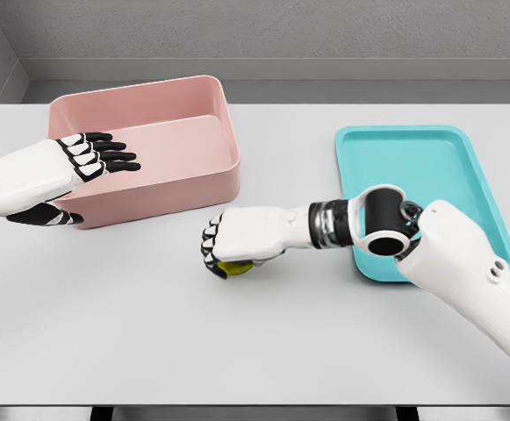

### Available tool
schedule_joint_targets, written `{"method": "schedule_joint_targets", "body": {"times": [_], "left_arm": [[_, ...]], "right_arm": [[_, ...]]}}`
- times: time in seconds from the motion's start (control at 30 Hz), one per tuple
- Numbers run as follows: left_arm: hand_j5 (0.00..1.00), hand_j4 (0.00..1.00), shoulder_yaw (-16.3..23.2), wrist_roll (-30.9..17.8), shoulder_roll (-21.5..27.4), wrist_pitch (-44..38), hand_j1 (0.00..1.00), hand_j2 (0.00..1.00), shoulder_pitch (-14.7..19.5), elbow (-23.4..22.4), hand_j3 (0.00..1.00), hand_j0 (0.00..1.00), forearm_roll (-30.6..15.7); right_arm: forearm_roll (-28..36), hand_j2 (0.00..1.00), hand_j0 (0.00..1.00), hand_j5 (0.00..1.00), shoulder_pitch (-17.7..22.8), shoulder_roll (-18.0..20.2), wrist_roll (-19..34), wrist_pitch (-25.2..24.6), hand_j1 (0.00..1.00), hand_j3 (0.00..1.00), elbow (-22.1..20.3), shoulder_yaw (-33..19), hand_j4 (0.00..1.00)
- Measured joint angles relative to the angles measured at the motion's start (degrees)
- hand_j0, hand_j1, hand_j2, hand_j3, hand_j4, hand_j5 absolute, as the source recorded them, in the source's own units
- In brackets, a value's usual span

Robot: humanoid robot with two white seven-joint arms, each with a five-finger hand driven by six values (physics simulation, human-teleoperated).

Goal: Put the tennis from the blue tray into the pink basket with both arms

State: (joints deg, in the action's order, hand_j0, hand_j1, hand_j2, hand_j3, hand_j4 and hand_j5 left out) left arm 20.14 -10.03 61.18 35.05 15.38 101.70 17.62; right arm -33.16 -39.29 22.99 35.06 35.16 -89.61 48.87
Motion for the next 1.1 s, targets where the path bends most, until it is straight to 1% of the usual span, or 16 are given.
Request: {"method": "schedule_joint_targets", "body": {"times": [0.1, 0.13, 0.17, 0.23, 0.3, 0.57, 0.7, 0.9, 1.0, 1.1], "left_arm": [[1.00, 1.00, 0.00, 0.01, 0.03, 0.00, 1.00, 1.00, 0.00, 0.05, 1.00, 1.00, 0.00], [1.00, 1.00, 0.00, 0.00, 0.04, 0.00, 1.00, 1.00, 0.00, 0.06, 1.00, 1.00, 0.00], [1.00, 1.00, 0.00, 0.00, 0.03, 0.00, 1.00, 1.00, 0.00, 0.06, 1.00, 1.00, 0.00], [1.00, 1.00, 0.00, -0.01, 0.02, 0.00, 1.00, 1.00, 0.00, 0.07, 1.00, 1.00, 0.00], [1.00, 1.00, 0.00, 0.00, 0.02, 0.00, 1.00, 1.00, 0.00, 0.07, 1.00, 1.00, 0.00], [1.00, 1.00, 0.00, -0.01, 0.01, 0.00, 1.00, 1.00, -0.09, 0.08, 1.00, 1.00, 0.01], [1.00, 1.00, 0.00, -0.02, -0.05, 0.00, 1.00, 1.00, -0.44, 0.08, 1.00, 1.00, 0.17], [1.00, 1.00, 0.03, -0.02, -0.28, 0.00, 1.00, 1.00, -0.53, 0.08, 1.00, 1.00, 1.26], [1.00, 1.00, 0.98, -0.02, -0.62, 0.00, 1.00, 1.00, -0.35, 0.09, 1.00, 1.00, 2.63], [1.00, 1.00, 2.26, -0.02, -1.31, 0.00, 1.00, 1.00, -0.53, 0.09, 1.00, 1.00, 4.65]], "right_arm": [[-0.39, 0.37, 0.37, 0.37, 0.00, -0.24, 0.00, 0.00, 0.37, 0.37, 0.93, 0.28, 0.37], [-0.50, 0.46, 0.46, 0.46, 0.00, -0.30, 0.01, 0.00, 0.46, 0.46, 1.18, 0.33, 0.46], [-0.59, 0.66, 0.66, 0.66, 0.09, -0.36, -0.01, 0.01, 0.66, 0.66, 1.37, 0.35, 0.66], [-0.66, 0.89, 0.89, 0.89, 0.35, -0.43, -0.02, 0.01, 0.89, 0.89, 1.81, 0.37, 0.89], [-0.72, 0.99, 0.99, 0.99, 0.18, -0.49, -0.02, 0.00, 0.99, 0.99, 2.08, 0.38, 0.99], [-0.89, 1.00, 1.00, 1.00, 0.09, -0.50, -0.03, -0.01, 1.00, 1.00, 2.19, 0.01, 1.00], [-0.87, 1.00, 1.00, 1.00, -0.09, -0.36, -0.03, 0.01, 1.00, 1.00, 1.35, -1.17, 1.00], [-0.86, 1.00, 1.00, 1.00, -0.17, 1.64, -0.03, -0.02, 1.00, 1.00, -4.36, -7.99, 1.00], [-0.63, 1.00, 1.00, 1.00, 0.35, 3.66, -0.02, 0.00, 1.00, 1.00, -6.93, -11.11, 1.00], [-0.25, 1.00, 1.00, 1.00, 3.16, 6.48, -0.02, 0.03, 1.00, 1.00, -9.33, -16.93, 1.00]]}}
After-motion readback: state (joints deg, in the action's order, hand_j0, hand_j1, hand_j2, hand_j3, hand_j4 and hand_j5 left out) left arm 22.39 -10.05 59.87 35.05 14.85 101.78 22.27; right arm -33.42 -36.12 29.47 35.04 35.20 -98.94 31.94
